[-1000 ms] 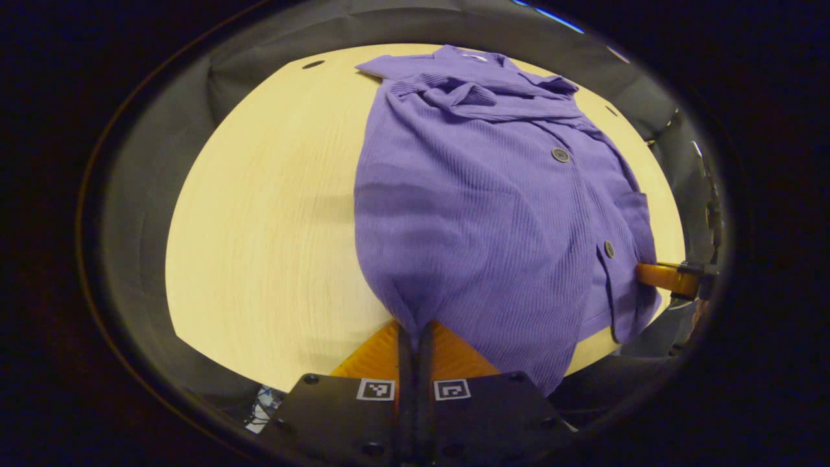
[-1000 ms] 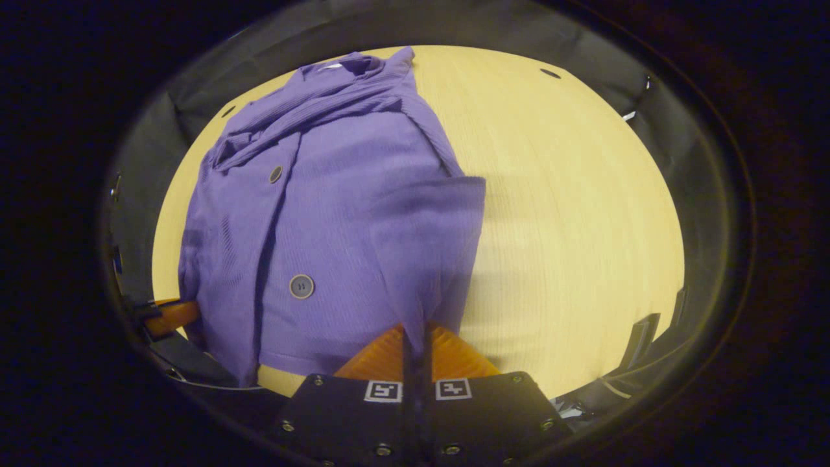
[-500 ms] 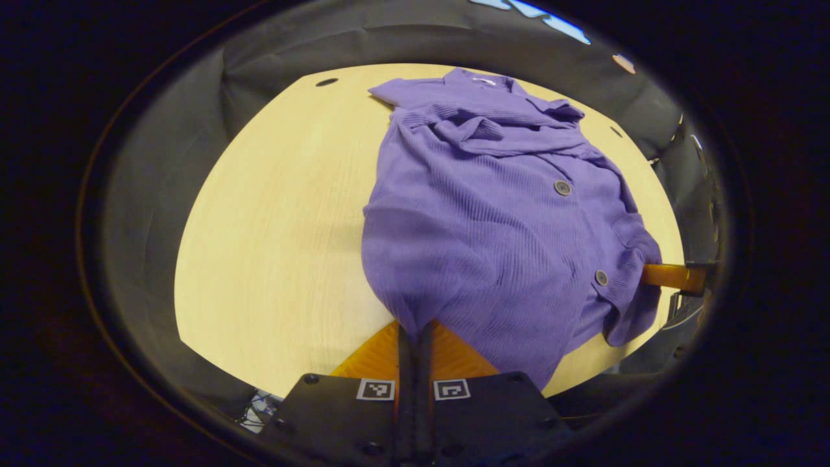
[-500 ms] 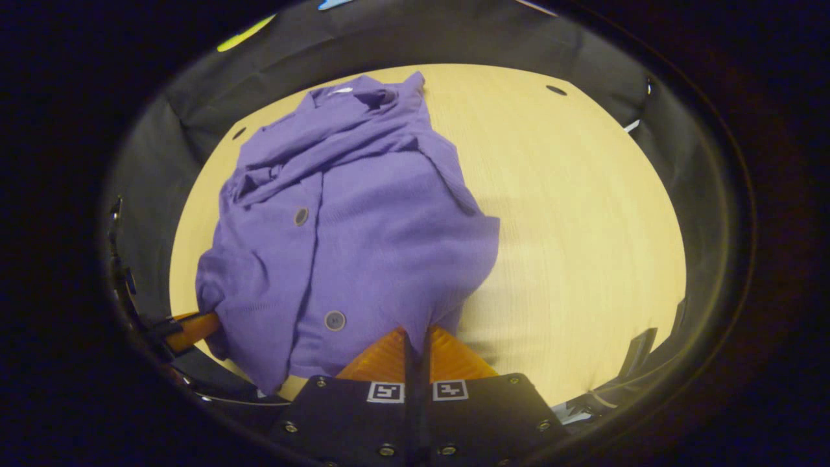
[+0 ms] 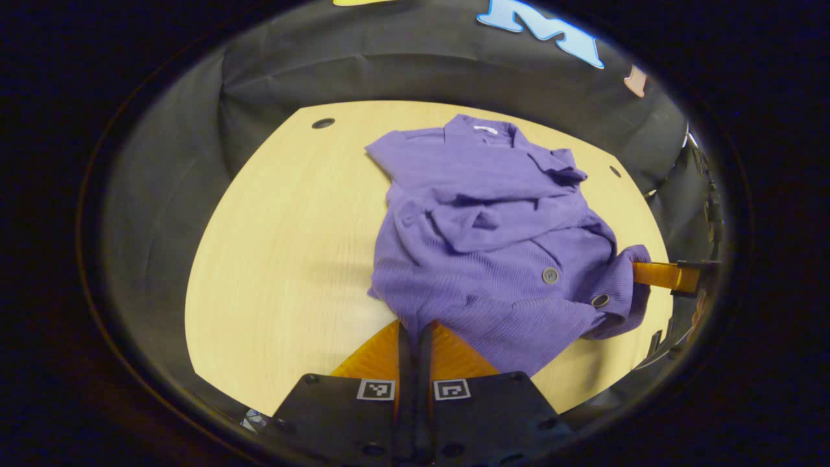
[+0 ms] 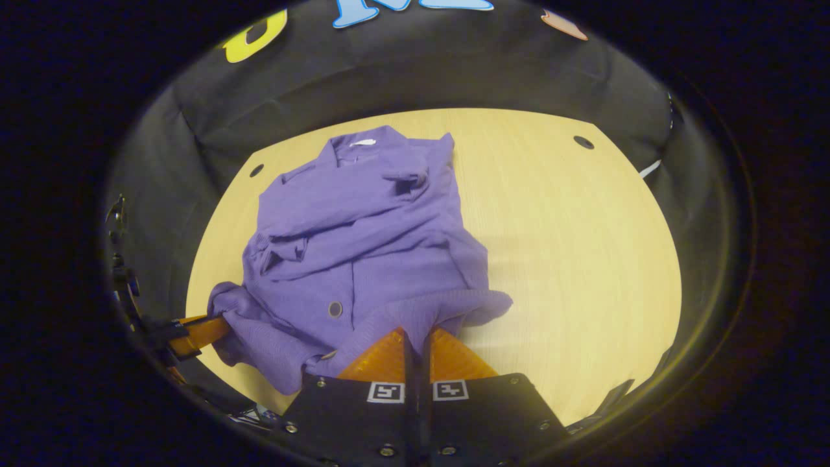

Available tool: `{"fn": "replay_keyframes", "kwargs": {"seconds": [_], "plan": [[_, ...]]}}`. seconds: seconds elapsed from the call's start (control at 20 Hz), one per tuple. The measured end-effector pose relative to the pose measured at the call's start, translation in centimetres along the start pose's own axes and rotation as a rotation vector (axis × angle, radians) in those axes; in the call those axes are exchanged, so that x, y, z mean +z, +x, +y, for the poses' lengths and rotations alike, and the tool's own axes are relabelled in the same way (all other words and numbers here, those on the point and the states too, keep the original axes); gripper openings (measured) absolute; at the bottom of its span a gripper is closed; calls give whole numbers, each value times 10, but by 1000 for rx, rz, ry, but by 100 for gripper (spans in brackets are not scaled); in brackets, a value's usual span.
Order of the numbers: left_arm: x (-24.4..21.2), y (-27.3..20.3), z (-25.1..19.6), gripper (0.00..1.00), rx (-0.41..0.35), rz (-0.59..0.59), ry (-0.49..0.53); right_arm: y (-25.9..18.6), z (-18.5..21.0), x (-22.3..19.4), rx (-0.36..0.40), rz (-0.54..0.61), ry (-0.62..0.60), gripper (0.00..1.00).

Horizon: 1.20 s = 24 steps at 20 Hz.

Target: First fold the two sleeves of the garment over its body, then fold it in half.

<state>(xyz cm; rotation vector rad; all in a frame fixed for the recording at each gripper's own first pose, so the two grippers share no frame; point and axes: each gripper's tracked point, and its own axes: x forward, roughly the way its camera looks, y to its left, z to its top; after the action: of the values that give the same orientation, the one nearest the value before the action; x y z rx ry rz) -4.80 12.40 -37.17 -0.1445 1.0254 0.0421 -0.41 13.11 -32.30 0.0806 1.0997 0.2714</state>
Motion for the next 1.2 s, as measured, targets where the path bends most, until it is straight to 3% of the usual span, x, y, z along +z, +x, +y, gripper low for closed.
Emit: {"fn": "replay_keyframes", "kwargs": {"seconds": [0.4,0.8,1.2], "plan": [[92,29,3,7,-2,-98,-17,22,-1,93,12,-108,29,1],[209,71,-7,7,-7,-223,29,58,-9,205,2,-228,62,1],[284,127,-18,7,-21,-297,4,106,-23,254,-7,-256,96,1]]}}
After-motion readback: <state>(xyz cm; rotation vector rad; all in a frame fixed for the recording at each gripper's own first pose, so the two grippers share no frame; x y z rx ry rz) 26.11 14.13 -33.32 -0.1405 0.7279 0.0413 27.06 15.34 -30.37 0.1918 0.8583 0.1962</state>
